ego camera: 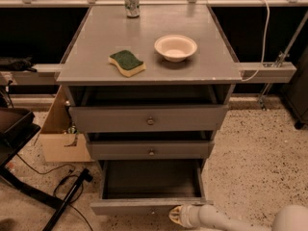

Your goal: Close bottom drawer

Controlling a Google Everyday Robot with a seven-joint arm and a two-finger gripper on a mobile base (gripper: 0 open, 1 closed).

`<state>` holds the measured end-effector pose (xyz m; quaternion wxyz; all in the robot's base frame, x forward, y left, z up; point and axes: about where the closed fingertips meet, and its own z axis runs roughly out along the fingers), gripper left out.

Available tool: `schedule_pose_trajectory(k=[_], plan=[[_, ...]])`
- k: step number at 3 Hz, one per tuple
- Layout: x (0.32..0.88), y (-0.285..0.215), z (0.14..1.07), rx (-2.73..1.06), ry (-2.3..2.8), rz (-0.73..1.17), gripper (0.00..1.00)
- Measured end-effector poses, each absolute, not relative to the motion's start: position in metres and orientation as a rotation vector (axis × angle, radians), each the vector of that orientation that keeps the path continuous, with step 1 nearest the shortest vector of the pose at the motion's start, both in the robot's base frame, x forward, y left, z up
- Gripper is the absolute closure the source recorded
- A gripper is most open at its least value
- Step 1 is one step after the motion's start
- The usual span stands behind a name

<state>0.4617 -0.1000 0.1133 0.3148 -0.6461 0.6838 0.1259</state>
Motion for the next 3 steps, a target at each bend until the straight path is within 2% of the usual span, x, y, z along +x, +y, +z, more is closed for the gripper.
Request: schedule_pose_trajectory(k=[3], plan=[[0.490, -0.097, 0.123, -1.689, 1.797, 0.301, 1.00]])
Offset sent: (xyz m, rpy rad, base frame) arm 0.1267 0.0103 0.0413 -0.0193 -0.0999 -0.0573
